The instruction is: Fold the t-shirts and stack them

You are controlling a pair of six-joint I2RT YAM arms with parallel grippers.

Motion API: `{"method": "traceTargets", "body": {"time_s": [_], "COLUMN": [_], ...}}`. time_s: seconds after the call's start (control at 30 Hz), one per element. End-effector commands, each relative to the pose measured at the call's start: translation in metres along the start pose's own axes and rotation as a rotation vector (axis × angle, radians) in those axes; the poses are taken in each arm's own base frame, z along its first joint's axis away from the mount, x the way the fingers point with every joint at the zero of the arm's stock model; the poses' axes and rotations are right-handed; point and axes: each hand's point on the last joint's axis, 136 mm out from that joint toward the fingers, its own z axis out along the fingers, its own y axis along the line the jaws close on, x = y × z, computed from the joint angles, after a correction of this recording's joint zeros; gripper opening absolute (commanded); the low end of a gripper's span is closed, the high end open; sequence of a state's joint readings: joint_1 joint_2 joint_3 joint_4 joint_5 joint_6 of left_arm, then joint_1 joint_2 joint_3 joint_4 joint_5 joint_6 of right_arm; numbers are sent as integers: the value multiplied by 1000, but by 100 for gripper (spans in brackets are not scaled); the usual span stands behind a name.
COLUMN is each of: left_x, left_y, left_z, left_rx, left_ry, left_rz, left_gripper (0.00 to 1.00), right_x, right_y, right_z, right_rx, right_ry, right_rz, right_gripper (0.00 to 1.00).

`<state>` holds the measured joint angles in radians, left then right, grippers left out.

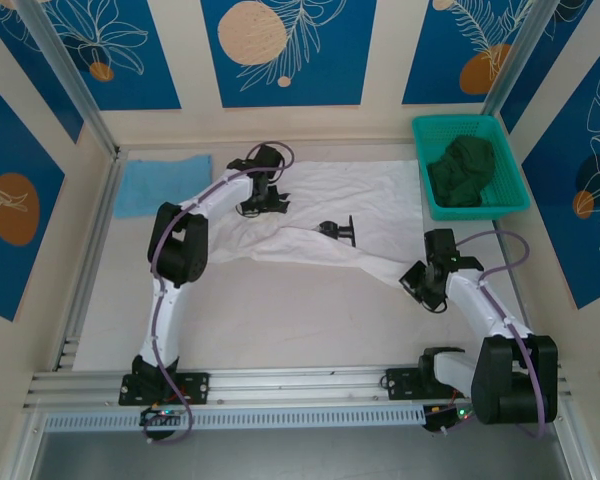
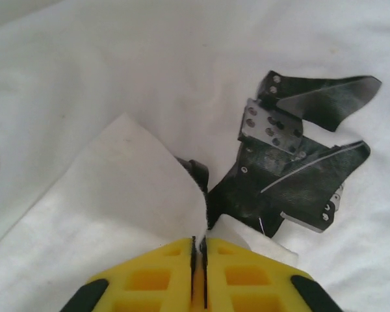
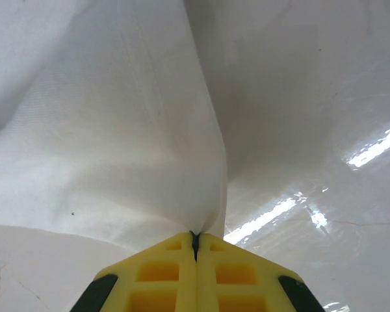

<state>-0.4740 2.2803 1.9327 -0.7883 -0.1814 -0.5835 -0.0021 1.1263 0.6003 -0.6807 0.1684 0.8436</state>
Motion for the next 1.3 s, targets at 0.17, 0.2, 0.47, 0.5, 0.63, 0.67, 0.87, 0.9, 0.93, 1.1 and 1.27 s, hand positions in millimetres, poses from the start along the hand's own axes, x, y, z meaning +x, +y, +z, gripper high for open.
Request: {"method": "traceTargets", "body": {"time_s": [0.17,0.2,0.47,0.5,0.63,0.67,0.87,0.9,0.93,1.1,1.27], "left_x": [12,16,122,138,207,218,245,245,245,242,241], "left_y": [6,7,26,30,61,76,136,140,141,103,39], "left_z": [-70,-77,-133,-137,-149,-152,-175,-176,-177,-170,-149], "left_rx": [-29,-21,45,51,29,5,38,47,56,114,220], "left_ry": [-123,-135,-110,-97,-68,-64,-147,-162,-172,-85,41], "left_rz": [40,38,68,67,32,6,-166,-179,-180,-121,-90], "left_gripper": [0,0,7,10,25,24,43,47,50,54,52], "right_x": [-1,-2,-6,-6,-7,-8,-8,-8,-9,-10,-9], "right_y": [5,5,10,10,10,9,6,7,8,12,14], "right_z": [-14,-15,-19,-20,-20,-20,-19,-19,-20,-21,-21], "right_rx": [-41,-49,-112,-115,-117,-113,-111,-115,-118,-136,-138], "right_ry": [-4,-4,14,13,13,12,14,13,12,13,9], "right_rz": [-8,-3,35,37,43,48,62,63,65,59,39], "right_gripper": [0,0,0,0,0,0,0,0,0,0,0]}}
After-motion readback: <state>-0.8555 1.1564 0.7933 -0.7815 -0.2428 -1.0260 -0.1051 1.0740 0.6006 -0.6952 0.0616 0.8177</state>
